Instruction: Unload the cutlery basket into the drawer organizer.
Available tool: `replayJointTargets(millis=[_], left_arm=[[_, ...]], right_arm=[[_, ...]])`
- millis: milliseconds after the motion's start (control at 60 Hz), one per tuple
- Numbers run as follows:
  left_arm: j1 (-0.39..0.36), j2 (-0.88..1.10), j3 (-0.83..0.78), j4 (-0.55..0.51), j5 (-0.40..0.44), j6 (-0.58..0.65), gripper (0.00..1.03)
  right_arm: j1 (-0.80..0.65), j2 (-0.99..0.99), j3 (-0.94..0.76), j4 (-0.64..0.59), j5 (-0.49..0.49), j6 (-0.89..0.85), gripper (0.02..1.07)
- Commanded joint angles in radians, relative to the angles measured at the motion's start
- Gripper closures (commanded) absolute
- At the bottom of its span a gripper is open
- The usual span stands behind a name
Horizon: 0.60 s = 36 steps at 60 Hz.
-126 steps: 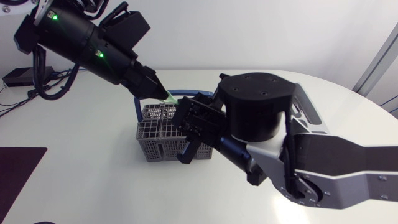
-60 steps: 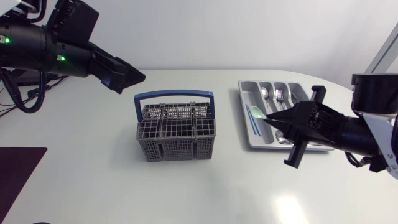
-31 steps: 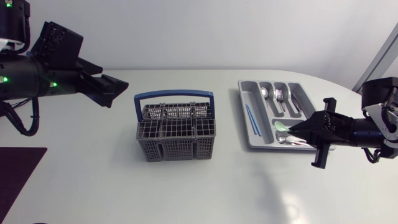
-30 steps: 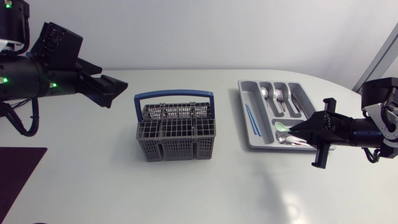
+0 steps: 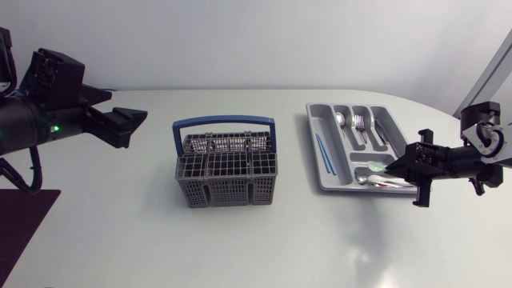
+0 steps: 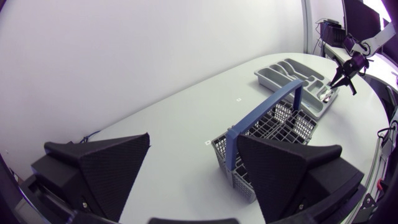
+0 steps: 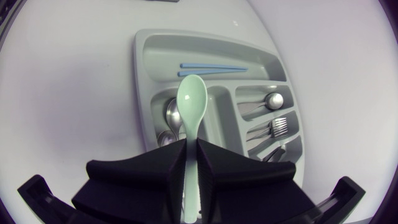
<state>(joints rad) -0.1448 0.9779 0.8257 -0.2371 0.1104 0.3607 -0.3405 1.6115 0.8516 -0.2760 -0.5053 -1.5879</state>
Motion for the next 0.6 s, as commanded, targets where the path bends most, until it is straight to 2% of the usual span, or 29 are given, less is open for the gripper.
replayJointTargets(millis=[0,450,517,550,583], left_arm=[[0.016,-0.013,-0.048,0.024,0.002,0.012,0.05],[0.050,-0.030,-0.108,0.078,0.008,0.015,0.05],[0.051,-0.035,-0.112,0.078,0.008,0.015,0.05],[0.053,-0.038,-0.114,0.078,0.012,0.015,0.05],[0.054,-0.042,-0.115,0.078,0.012,0.015,0.05]], right_arm=[[-0.006,0.056,0.018,-0.015,0.021,-0.064,0.94],[0.021,0.134,0.007,0.120,0.119,-0.096,0.93],[0.029,0.134,-0.003,0.152,0.126,-0.096,0.84],[0.032,0.137,-0.005,0.156,0.134,-0.096,0.73],[0.034,0.139,-0.008,0.161,0.143,-0.096,0.56]])
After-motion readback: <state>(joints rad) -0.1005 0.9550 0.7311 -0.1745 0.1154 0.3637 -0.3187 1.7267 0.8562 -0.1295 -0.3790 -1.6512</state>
